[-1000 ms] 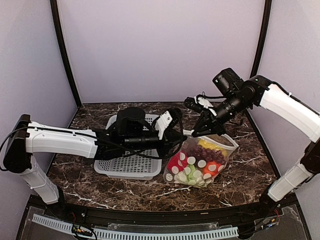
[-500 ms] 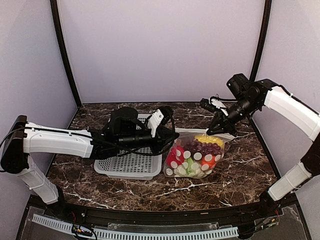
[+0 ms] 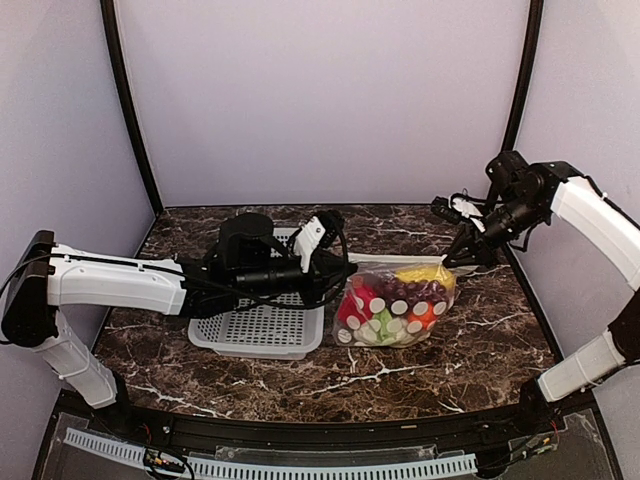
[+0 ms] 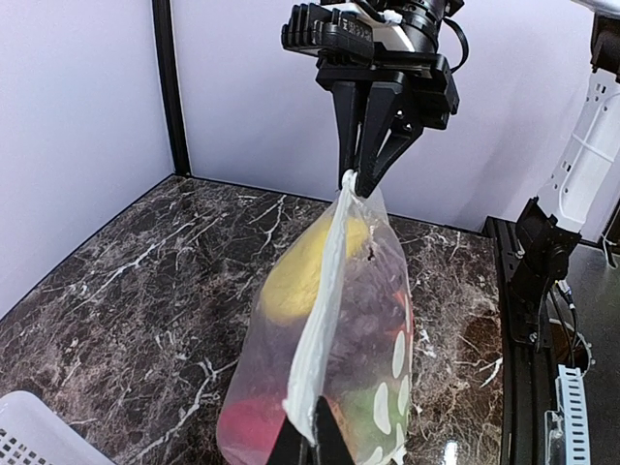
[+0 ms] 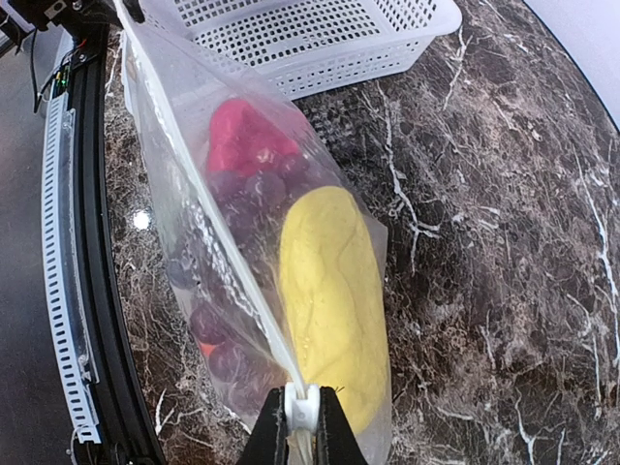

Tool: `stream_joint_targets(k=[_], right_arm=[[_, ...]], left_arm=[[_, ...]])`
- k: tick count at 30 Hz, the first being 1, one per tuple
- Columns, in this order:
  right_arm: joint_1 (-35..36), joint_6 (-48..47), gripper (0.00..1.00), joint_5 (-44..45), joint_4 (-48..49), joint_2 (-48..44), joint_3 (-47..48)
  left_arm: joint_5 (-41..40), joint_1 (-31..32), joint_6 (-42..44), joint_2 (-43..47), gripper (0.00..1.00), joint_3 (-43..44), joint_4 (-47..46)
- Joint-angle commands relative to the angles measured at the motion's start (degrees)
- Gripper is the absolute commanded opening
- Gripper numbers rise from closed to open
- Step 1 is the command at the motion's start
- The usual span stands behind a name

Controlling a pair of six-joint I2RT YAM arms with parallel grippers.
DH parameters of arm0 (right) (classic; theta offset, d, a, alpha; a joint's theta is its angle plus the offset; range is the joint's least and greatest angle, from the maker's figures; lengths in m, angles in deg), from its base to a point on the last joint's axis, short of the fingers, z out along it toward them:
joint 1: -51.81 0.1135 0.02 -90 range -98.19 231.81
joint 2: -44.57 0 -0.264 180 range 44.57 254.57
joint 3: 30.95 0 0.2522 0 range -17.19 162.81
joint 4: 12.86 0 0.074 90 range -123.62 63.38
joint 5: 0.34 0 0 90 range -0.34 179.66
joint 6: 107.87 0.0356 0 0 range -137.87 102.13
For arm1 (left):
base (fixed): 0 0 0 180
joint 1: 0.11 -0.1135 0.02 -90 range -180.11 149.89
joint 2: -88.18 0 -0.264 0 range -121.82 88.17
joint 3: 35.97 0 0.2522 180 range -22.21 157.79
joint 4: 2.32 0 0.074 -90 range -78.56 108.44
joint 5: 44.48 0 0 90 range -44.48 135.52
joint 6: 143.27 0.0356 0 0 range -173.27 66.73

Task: Place the food in the zip-top bag and seal the zipper
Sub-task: Zip the zipper on the zipper food storage bag.

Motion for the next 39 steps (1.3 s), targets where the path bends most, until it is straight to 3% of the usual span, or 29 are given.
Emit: stream_joint_targets(k=[1, 18, 30, 35, 39], right_arm=[[-5.2, -2.8, 0.0, 8.1, -3.6, -2.1, -0.9], [-13.9, -8.4, 0.0, 8.3, -4.4, -2.9, -4.5], [-16.3, -10.8, 0.0, 7.6, -5.1, -2.4, -5.1], [-16.3, -12.5, 0.09, 3.7, -7.4, -2.3, -3.8], [-16.3, -12.5, 0.03, -0.1, -7.2, -1.3, -1.7]], left_arm=[[-0.6, -1.5, -0.5, 1.8, 0.01, -0.9, -1.7], [-0.3, -2.1, -3.0, -0.1, 0.01, -0.9, -3.4], [-0.5, -2.3, -3.6, -1.4, 0.01, -0.8, -4.2], [0.3, -2.3, -4.5, -3.4, 0.01, -0.1, -5.7], [2.2, -2.4, -4.3, -7.1, 0.01, 2.4, -9.4]])
